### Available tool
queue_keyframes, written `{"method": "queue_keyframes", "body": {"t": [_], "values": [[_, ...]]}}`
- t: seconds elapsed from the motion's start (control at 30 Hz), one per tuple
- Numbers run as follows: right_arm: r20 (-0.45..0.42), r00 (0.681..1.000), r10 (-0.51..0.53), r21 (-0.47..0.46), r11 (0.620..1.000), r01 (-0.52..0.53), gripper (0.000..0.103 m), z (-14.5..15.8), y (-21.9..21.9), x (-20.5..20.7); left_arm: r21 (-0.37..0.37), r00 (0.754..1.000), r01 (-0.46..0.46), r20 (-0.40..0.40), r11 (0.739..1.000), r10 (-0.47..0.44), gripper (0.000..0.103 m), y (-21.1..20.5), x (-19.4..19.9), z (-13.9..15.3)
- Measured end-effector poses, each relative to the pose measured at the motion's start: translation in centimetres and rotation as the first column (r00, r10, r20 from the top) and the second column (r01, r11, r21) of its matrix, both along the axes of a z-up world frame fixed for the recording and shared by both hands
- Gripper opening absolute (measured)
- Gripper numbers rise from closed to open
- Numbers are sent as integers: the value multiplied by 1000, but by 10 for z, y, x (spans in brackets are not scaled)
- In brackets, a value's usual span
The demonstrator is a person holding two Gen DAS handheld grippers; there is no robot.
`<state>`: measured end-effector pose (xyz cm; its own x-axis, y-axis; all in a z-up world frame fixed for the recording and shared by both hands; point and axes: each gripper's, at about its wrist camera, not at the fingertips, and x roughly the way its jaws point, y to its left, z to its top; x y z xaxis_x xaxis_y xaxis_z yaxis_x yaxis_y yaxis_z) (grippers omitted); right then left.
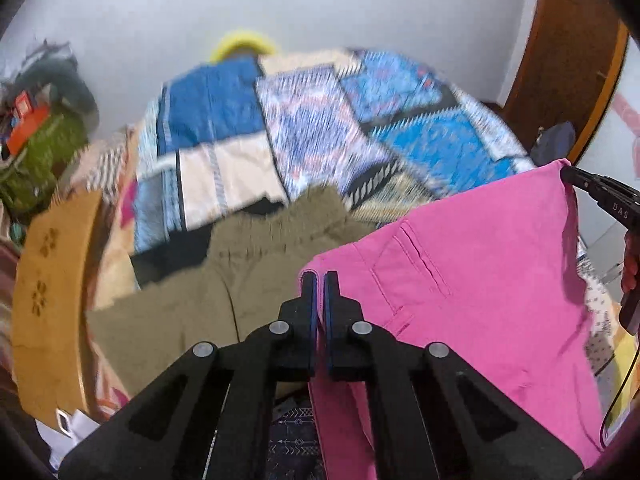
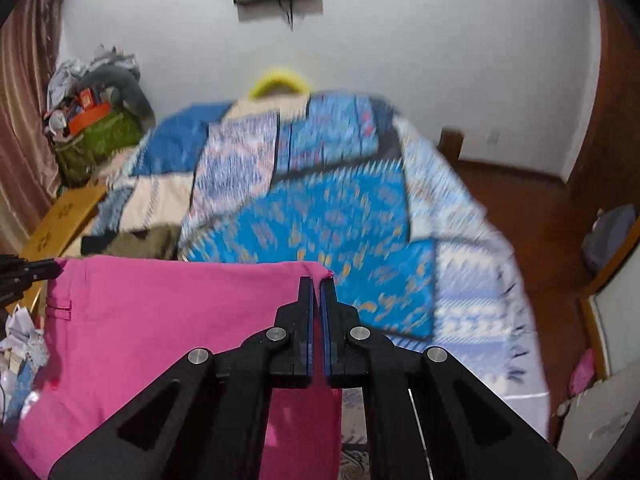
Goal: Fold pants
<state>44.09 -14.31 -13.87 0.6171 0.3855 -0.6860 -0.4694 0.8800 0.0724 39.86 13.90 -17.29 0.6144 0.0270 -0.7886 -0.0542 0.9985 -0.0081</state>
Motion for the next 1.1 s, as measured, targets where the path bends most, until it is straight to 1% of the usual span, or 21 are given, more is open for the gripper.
{"method": "queue_keyframes", "body": {"t": [0.1,0.2,0.3,0.4,0.6,0.77,1.0,1.1], "values": [[53,998,-16,31,999,15,2,31,-13,-16,4,999,17,51,1000,-17,2,-9,-13,27],[72,997,-23,71,997,18,3,51,-24,-34,16,997,28,75,999,-29,2,-17,-27,44],[77,997,-20,94,995,13,2,61,-33,-53,19,996,35,82,999,-36,2,-25,-45,52],[90,996,-10,113,994,0,3,66,-44,-82,21,994,44,98,999,-46,2,-31,-69,57],[84,996,15,146,989,-27,3,66,-57,-131,11,994,53,91,999,-54,2,-40,-113,53],[71,997,14,163,986,-25,3,60,-64,-162,9,995,58,81,998,-58,2,-43,-147,44],[22,1000,12,164,986,-16,3,37,-71,-198,6,995,82,58,997,-82,2,-52,-190,31],[-4,1000,8,150,989,-7,3,23,-75,-214,20,995,95,36,995,-95,2,-58,-207,19]]}}
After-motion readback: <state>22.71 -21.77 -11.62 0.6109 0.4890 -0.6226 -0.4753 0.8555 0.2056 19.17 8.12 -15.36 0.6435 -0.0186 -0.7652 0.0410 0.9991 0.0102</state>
